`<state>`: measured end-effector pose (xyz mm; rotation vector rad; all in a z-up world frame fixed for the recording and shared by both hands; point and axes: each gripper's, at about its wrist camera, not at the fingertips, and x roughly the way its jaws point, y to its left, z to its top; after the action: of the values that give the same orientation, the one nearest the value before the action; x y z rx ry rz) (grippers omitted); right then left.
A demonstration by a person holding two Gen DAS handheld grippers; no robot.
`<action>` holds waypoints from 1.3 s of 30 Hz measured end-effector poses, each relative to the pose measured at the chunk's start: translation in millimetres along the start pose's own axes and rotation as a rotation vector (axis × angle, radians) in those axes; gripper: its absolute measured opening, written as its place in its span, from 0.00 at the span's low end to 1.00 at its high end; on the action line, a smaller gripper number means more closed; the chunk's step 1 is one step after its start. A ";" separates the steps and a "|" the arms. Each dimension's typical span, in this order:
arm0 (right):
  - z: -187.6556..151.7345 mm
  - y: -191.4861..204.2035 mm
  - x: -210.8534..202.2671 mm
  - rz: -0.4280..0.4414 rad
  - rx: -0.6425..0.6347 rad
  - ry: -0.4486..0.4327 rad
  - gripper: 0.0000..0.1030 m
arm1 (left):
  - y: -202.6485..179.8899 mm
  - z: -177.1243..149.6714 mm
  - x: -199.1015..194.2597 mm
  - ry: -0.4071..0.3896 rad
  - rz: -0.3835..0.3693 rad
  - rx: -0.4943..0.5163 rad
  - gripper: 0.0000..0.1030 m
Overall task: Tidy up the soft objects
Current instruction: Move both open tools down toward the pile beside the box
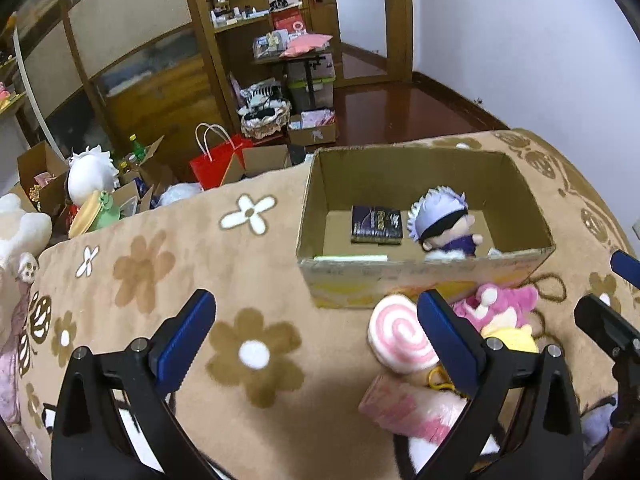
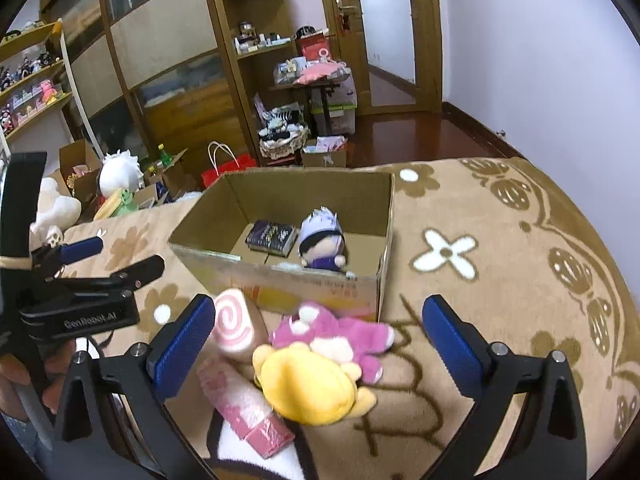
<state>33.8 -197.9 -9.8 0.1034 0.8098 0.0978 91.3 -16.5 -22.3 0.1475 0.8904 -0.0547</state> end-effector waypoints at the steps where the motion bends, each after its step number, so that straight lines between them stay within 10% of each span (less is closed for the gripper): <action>1: -2.1 1.0 -0.1 -0.003 0.001 0.003 1.00 | 0.6 -1.4 -1.1 0.006 0.000 -0.001 0.97; 39: -52.1 0.1 57.6 -0.027 0.061 0.204 1.00 | -27.5 -9.9 55.9 0.167 -0.127 0.025 0.97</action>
<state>35.4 -187.7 -86.8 0.1413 1.0181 0.0586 115.8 -41.5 -74.8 0.1196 1.0659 -0.1741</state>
